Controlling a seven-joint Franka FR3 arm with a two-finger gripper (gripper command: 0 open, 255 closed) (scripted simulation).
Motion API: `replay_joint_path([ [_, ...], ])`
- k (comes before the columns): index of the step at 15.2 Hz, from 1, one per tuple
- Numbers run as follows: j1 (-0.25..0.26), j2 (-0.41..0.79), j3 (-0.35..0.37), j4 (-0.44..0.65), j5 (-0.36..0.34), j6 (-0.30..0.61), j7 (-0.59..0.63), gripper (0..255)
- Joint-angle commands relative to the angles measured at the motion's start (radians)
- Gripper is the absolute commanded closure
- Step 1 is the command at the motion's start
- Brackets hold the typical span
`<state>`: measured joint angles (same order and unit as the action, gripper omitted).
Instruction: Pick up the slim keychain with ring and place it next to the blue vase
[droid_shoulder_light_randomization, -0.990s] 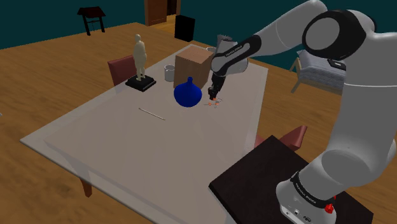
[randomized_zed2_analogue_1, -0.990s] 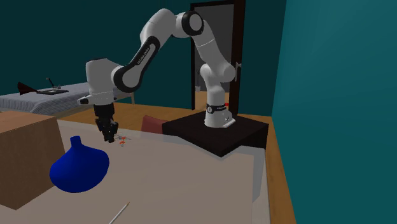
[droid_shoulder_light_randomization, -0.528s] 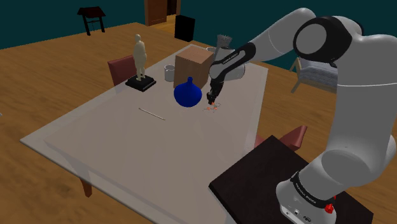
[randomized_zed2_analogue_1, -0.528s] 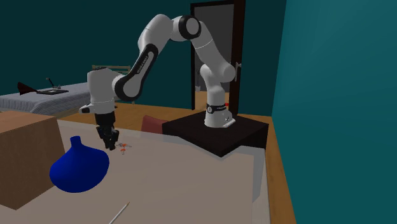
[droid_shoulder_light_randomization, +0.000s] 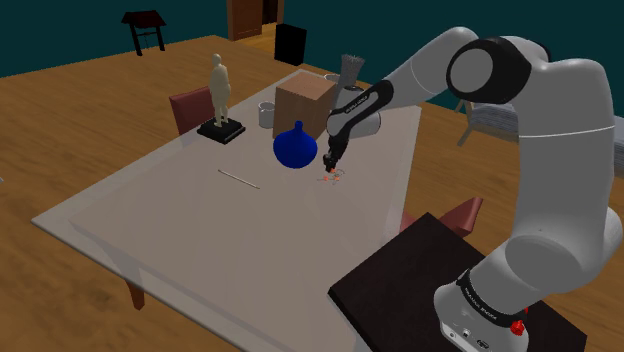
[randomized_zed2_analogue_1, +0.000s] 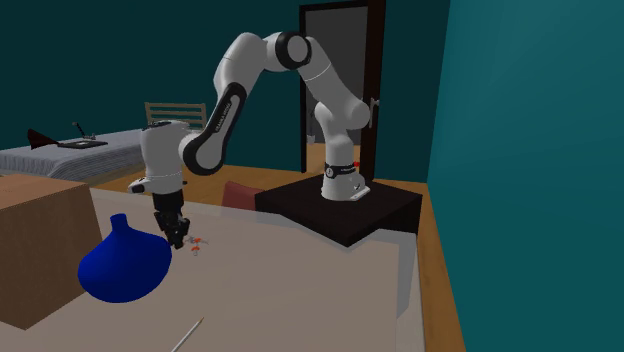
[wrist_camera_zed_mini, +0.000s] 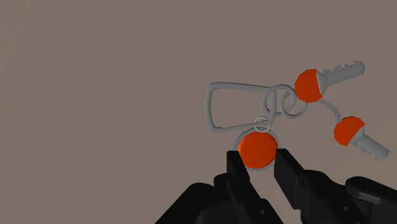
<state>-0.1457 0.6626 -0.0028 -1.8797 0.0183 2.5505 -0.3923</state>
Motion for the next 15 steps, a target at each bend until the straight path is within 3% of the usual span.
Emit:
replay_joint_path([
  [1, 0.001, 0.029, 0.0, 0.011, 0.0, 0.018, 0.001, 255],
  [9, 0.001, 0.029, 0.0, 0.011, 0.0, 0.018, 0.001, 255],
  [10, 0.001, 0.029, 0.0, 0.011, 0.0, 0.018, 0.001, 0],
  [15, 0.001, 0.029, 0.0, 0.011, 0.0, 0.018, 0.001, 0],
])
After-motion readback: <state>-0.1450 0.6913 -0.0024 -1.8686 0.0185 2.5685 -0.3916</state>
